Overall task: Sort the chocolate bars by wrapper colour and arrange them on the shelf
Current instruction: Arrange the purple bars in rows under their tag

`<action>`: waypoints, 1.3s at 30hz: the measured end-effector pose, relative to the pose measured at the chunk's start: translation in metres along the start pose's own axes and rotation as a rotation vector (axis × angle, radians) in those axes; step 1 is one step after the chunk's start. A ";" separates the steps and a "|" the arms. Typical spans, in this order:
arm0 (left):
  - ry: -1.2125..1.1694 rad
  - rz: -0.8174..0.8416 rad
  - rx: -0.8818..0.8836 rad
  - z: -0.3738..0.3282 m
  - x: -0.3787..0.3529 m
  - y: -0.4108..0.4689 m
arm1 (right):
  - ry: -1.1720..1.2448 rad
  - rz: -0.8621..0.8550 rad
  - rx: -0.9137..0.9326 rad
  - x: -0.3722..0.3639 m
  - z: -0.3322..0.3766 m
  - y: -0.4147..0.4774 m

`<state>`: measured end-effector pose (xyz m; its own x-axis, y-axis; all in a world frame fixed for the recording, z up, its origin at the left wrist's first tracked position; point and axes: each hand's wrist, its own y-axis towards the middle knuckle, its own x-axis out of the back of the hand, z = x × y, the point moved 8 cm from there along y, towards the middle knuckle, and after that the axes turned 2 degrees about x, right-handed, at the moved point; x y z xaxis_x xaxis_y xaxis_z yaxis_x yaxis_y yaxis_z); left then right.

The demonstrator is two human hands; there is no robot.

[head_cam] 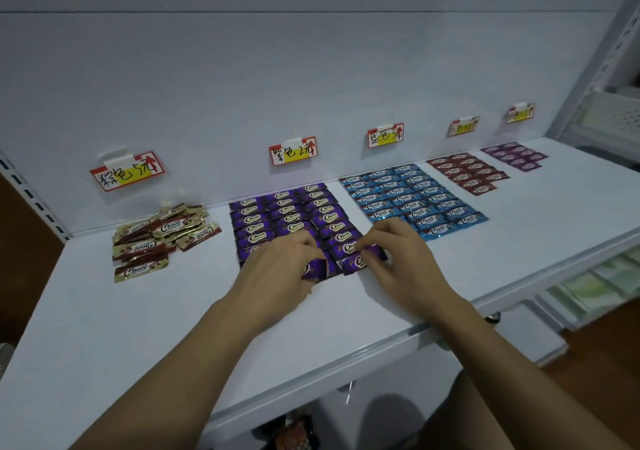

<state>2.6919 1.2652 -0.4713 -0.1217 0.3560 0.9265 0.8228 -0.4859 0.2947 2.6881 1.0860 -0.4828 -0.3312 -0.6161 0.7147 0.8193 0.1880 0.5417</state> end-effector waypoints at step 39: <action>-2.147 -0.519 0.652 0.085 0.011 0.003 | 0.417 -0.042 0.021 -0.032 0.078 0.068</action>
<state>2.7402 1.3352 -0.4796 -0.1097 0.5735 -0.8118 0.9877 -0.0287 -0.1537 2.7178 1.1778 -0.4342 -0.1427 -0.8796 0.4539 0.7978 0.1692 0.5787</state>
